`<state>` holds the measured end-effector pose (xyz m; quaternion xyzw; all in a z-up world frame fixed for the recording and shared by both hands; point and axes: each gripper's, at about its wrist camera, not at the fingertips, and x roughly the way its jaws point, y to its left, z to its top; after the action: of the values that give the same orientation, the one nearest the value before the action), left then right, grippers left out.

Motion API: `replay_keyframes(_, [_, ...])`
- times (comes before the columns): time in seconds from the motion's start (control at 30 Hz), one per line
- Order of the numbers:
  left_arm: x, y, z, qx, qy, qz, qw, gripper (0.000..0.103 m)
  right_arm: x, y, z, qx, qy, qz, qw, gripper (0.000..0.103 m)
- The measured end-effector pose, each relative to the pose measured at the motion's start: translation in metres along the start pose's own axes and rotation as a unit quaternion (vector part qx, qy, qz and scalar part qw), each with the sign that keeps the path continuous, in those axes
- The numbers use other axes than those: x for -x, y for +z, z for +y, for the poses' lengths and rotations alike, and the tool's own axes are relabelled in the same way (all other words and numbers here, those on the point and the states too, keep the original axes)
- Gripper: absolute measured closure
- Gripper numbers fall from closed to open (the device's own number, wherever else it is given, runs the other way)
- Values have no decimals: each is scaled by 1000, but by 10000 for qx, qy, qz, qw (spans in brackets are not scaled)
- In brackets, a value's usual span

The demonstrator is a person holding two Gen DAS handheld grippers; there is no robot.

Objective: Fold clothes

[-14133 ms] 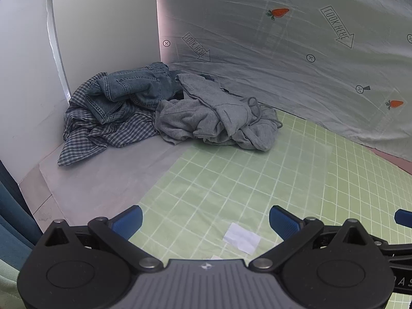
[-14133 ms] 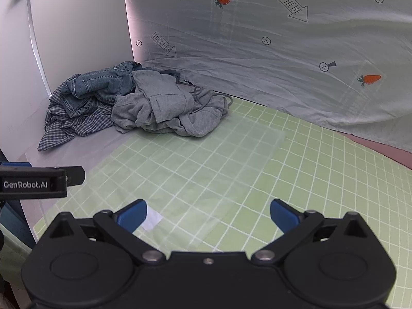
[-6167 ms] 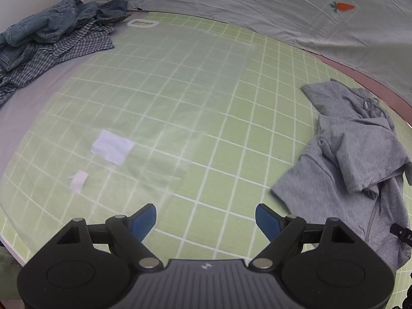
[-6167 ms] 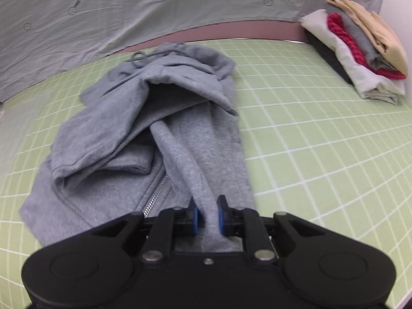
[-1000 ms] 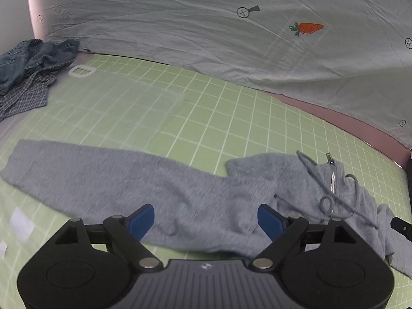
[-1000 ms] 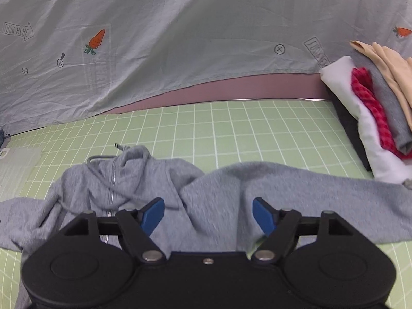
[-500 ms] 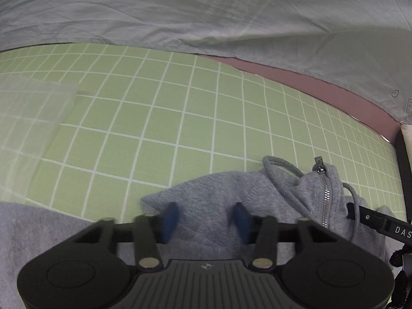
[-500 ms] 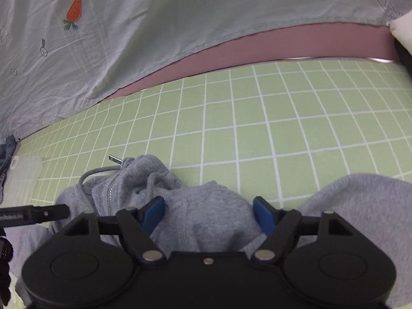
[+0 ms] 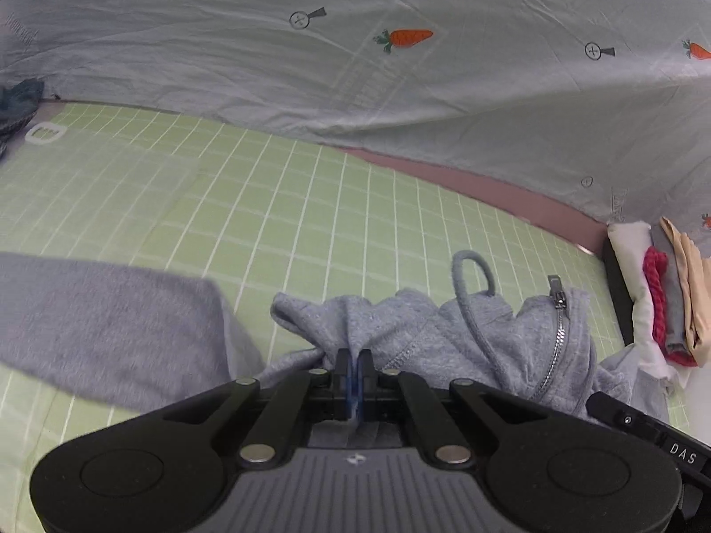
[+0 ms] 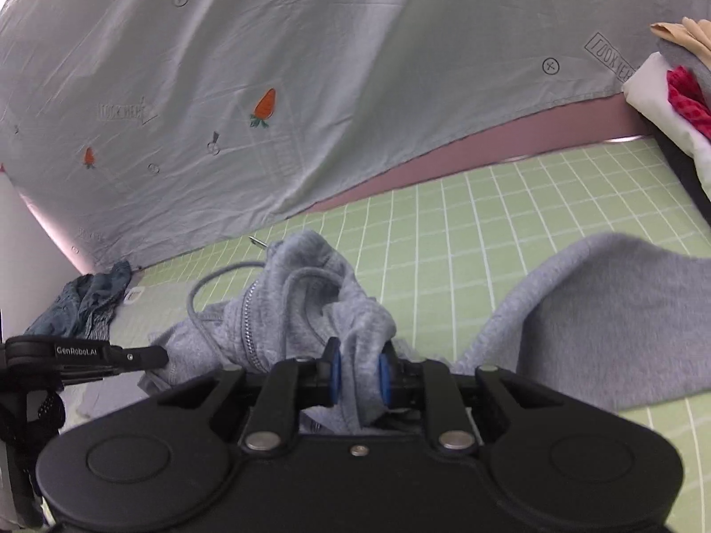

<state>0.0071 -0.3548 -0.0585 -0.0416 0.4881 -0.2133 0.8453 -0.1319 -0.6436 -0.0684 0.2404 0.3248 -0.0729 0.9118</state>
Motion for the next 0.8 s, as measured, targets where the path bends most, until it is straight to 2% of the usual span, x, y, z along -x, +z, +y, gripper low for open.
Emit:
replay_keyframes(0.1, [9,-48,9,37,243,442,9987,101,12,-47,1,-23,-74,436,9990,86])
replay_keyframes(0.17, [2,-82,16,78,517,847,9950,101,11,-79,1,7,-205,786,9967,86])
replay_keyframes(0.2, [-1,-94,19,88,601,977,9934,102,11,-92,1,44,-290,973,9948,86])
replay_keyframes(0.27, [-1,-106,24,146,719,1126,9909,102,16,-104,3,36,-338,1053,9939,85])
replay_keyframes(0.33, [10,-107,28,240,688,963,9927,101,24,-105,5,94,-364,989,9944,80])
replay_keyframes(0.43, [28,-98,30,311,654,568,9958,99,39,-98,8,154,-448,742,9961,67])
replay_keyframes(0.5, [38,-89,30,334,611,324,9970,88,46,-92,5,-21,-447,542,9975,59])
replay_keyframes(0.57, [38,-78,27,326,534,169,9979,79,50,-85,0,-223,-416,367,9982,57])
replay_keyframes(0.7, [20,-59,8,-123,414,166,9989,49,40,-69,-2,-343,-606,235,9973,48])
replay_keyframes(0.8, [3,-48,0,-264,438,183,9985,46,29,-62,-6,-479,-660,268,9963,48])
